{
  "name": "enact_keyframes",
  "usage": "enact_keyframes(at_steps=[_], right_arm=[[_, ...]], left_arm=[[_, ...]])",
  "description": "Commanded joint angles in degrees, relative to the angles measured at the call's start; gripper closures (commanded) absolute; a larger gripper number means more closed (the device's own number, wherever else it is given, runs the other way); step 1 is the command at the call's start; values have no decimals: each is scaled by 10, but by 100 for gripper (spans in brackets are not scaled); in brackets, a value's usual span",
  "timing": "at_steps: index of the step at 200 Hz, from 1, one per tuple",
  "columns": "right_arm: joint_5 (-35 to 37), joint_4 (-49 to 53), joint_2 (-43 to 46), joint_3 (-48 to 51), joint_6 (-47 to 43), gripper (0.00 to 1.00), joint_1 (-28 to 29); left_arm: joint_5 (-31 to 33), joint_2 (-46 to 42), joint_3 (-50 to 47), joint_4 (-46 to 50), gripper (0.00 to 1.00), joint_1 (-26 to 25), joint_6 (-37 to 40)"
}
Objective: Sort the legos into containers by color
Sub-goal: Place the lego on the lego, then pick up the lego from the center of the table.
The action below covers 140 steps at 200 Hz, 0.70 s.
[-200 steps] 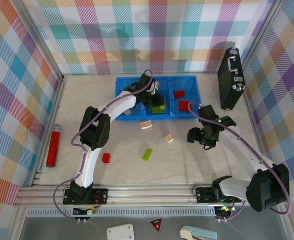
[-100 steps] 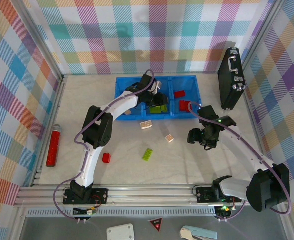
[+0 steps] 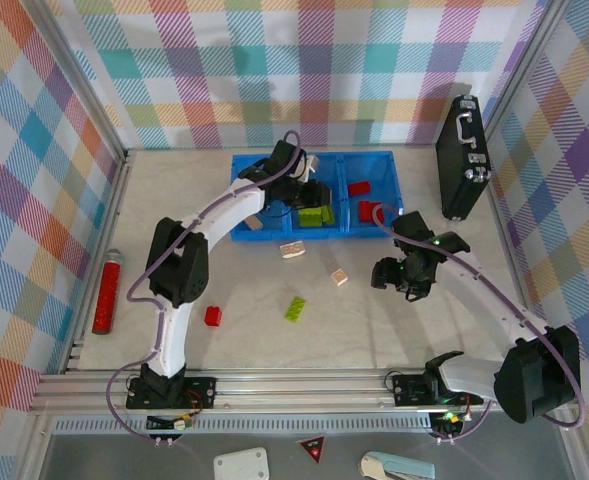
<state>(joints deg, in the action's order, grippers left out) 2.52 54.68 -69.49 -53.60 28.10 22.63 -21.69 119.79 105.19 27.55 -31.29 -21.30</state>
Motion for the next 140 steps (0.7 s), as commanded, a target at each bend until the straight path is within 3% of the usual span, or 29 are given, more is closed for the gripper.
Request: enact_keyframes(at_steps=[1, 72, 140], right_arm=[[-9, 0, -14, -23, 13, 29, 16], [5, -10, -94, -73, 22, 30, 74], [26, -17, -216, -148, 16, 29, 141]], left_arm=[[27, -61, -27, 47, 62, 4, 45], [80, -179, -120, 126, 61, 15, 115], [46, -294, -227, 156, 59, 103, 126]])
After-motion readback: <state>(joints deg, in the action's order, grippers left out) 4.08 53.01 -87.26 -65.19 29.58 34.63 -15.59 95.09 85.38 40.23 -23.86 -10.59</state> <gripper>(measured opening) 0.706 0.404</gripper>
